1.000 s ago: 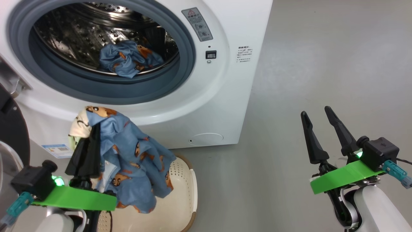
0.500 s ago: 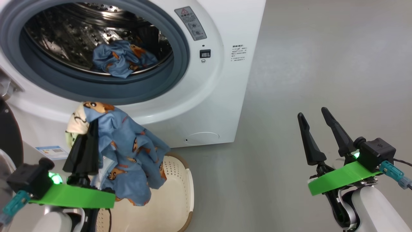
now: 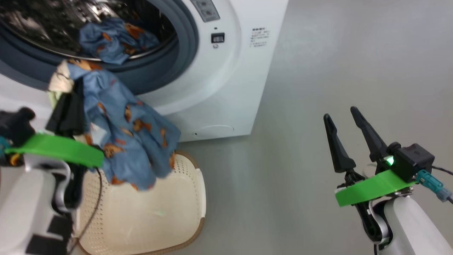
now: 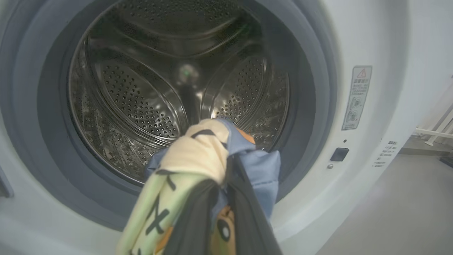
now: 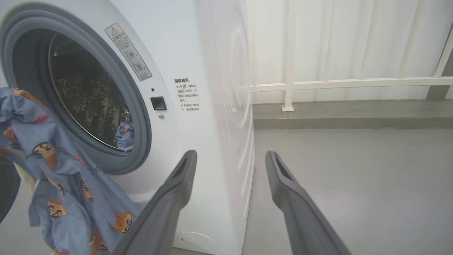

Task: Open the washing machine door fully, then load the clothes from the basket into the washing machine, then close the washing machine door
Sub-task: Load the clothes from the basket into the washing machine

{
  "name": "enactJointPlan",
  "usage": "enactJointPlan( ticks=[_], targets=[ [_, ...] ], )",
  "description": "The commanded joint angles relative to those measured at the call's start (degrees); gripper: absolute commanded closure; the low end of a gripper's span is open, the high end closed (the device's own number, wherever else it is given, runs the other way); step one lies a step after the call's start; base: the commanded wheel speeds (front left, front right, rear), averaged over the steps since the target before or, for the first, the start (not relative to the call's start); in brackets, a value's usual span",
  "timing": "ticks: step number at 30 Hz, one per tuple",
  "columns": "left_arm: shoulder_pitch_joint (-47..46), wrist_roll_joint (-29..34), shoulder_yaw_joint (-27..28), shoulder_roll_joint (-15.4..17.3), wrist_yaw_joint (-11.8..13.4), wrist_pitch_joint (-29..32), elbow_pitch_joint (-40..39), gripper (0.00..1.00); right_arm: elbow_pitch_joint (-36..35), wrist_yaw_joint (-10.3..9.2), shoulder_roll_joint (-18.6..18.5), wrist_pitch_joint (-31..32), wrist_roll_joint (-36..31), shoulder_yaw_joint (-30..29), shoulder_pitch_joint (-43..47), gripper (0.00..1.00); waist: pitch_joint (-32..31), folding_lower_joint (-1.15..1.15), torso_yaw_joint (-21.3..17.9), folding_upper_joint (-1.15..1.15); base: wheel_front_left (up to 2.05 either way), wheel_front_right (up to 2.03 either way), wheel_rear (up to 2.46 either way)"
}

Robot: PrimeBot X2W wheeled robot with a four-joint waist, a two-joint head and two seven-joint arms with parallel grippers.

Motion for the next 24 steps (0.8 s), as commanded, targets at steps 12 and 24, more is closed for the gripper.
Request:
enactJointPlan(
  ticks=[12, 24],
  targets=[
    [-21.58, 2.7, 0.22, 5.59, -3.53, -0.42, 17.72, 1.0, -4.55, 0.26, 2.78, -0.46, -2.5, -0.3, -3.67, 0.0, 12.77, -0.01, -6.76, 0.0, 0.0, 0.0, 0.0],
    [-39.28, 4.65, -2.89, 9.7, -4.45, -0.01, 30.9, 1.0, -7.3, 0.26, 5.29, -0.46, -3.94, 0.26, -5.46, 0.0, 24.02, -0.01, -12.0, 0.0, 0.0, 0.0, 0.0]
  ],
)
